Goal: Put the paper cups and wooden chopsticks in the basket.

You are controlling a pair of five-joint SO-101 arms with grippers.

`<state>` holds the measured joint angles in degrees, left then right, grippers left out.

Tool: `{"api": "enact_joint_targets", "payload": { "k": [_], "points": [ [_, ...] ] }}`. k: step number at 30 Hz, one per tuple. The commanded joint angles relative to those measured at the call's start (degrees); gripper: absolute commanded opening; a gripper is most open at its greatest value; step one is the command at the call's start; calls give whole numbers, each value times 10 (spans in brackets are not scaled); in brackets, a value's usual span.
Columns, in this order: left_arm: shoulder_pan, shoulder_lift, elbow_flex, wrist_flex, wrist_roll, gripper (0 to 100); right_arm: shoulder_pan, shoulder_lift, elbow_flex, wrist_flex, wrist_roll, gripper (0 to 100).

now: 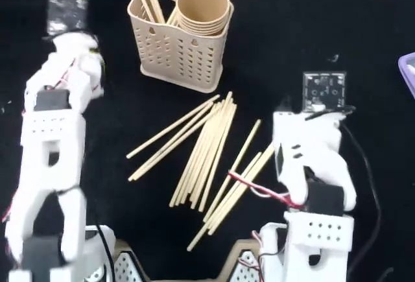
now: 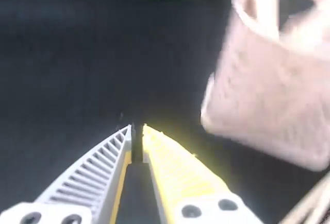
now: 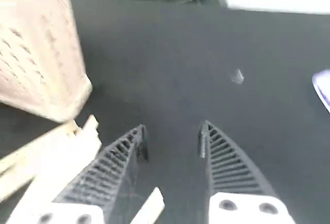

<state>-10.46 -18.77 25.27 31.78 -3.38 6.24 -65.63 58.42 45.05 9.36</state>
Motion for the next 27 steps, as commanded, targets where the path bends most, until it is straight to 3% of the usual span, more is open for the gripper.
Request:
{"api": "enact_joint_targets", "payload": {
  "k": [1,6,10,12,16,18,27],
  "points": [
    [-5,90,-33,-206,55,64,-18,65,-25,-109,-31,176],
    [-4,215,-33,-447,63,64,-21,170,-27,-306,-96,176],
    [15,289,-45,-549,62,64,-44,282,-41,-498,-120,176],
    [26,320,-74,-557,62,64,-57,342,-56,-548,-120,165],
    [33,382,-153,-557,62,64,-68,446,-111,-549,-123,8],
    [31,408,-193,-556,62,64,-68,487,-131,-552,-123,52],
    [52,506,-307,-556,62,64,-70,675,-279,-553,-123,53]
  ]
}}
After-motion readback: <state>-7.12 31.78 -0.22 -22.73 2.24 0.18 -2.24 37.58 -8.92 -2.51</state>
